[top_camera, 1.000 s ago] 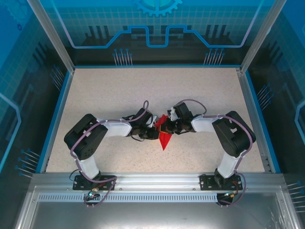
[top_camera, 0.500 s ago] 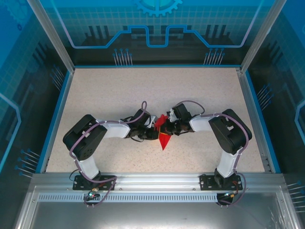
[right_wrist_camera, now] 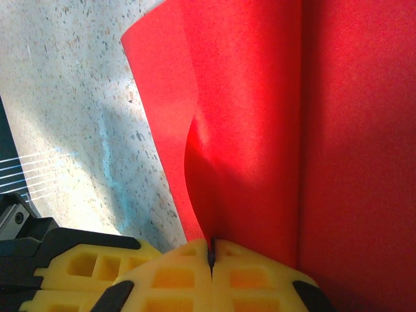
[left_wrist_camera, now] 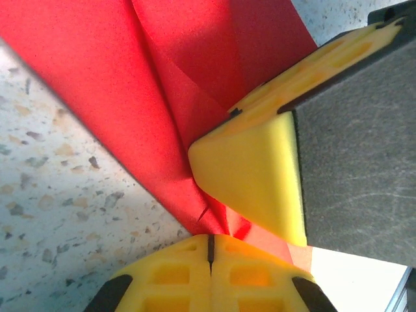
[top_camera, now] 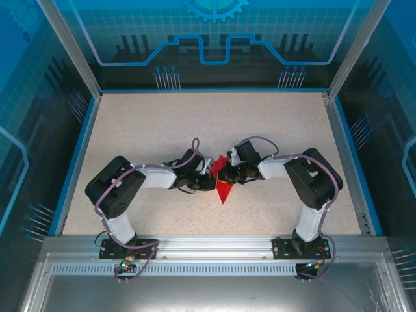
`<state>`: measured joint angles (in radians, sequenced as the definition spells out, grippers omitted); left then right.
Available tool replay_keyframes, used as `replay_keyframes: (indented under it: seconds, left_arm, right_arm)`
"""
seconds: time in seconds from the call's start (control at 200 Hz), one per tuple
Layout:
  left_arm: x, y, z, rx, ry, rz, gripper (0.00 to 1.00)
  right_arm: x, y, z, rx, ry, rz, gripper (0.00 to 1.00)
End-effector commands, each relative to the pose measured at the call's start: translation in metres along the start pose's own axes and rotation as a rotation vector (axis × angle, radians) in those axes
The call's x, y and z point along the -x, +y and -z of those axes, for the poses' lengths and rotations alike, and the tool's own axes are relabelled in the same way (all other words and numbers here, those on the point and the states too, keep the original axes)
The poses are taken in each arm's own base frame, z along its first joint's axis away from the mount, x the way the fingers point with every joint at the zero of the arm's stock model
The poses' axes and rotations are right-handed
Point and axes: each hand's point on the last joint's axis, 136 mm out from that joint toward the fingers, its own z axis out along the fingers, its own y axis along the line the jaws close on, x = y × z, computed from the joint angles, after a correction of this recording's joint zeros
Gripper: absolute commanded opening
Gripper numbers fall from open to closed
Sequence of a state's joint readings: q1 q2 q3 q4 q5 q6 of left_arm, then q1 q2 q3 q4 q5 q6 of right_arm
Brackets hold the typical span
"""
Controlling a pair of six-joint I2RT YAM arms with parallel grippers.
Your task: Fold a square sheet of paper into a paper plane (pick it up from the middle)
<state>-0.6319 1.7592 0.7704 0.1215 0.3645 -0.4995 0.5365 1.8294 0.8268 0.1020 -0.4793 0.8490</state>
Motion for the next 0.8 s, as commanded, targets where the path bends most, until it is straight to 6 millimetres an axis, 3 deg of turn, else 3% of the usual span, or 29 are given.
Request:
replay_keyframes:
  seconds: [0.0, 0.165, 0.355, 0.62, 0.795]
  left_arm:
    - [-0.005, 0.011, 0.004, 0.037, -0.008, 0.039, 0.00]
    - [0.006, -0.003, 0.019, 0.017, -0.048, 0.037, 0.00]
    - [0.020, -0.008, 0.035, 0.028, -0.110, 0.060, 0.09]
    - [0.049, 0.002, 0.050, 0.020, -0.232, 0.148, 0.19]
    - [0.057, 0.007, 0.043, 0.013, -0.230, 0.179, 0.28]
  right_arm:
    - [-0.008, -0.010, -0.008, -0.041, 0.023, 0.003, 0.04]
    - [-0.010, -0.017, -0.011, -0.051, 0.031, -0.004, 0.04]
    - [-0.010, -0.016, -0.010, -0.045, 0.029, 0.001, 0.05]
    - [-0.012, -0.018, -0.011, -0.034, 0.032, 0.015, 0.07]
    - [-0.013, -0.019, -0.010, -0.029, 0.027, 0.038, 0.10]
